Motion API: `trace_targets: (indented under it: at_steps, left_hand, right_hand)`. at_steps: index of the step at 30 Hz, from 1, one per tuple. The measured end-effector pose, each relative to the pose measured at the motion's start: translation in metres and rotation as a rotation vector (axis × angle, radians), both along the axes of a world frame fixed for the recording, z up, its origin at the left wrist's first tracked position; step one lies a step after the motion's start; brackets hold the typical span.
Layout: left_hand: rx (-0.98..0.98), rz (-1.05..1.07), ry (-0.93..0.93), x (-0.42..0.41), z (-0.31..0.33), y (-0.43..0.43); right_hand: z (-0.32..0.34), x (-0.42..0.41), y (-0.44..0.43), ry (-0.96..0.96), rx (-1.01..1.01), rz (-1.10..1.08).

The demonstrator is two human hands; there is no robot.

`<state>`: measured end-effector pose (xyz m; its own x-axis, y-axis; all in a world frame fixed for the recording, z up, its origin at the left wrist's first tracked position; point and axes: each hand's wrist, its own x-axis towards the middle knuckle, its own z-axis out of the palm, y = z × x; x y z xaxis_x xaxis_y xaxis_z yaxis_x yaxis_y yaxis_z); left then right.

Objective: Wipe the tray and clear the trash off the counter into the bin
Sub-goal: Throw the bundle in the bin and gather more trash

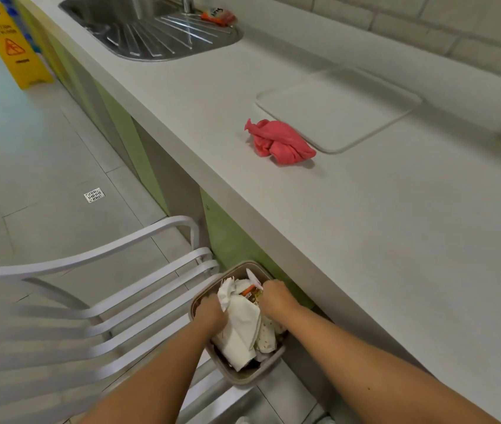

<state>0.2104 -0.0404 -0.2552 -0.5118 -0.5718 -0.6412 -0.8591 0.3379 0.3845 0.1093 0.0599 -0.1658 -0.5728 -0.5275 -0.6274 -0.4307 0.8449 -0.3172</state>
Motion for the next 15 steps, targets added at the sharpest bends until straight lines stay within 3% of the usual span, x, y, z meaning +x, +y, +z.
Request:
trace_targets:
  at_steps: [10,15]
  left_hand:
    - [-0.274,-0.107,-0.056,0.001,0.019,0.004]
    - [-0.21,-0.082,-0.035,0.001,0.023,0.004]
  right_hand:
    - [0.011,-0.011,-0.004,-0.098,0.017,0.088]
    - [0.027,-0.008,-0.004,-0.068,-0.024,0.147]
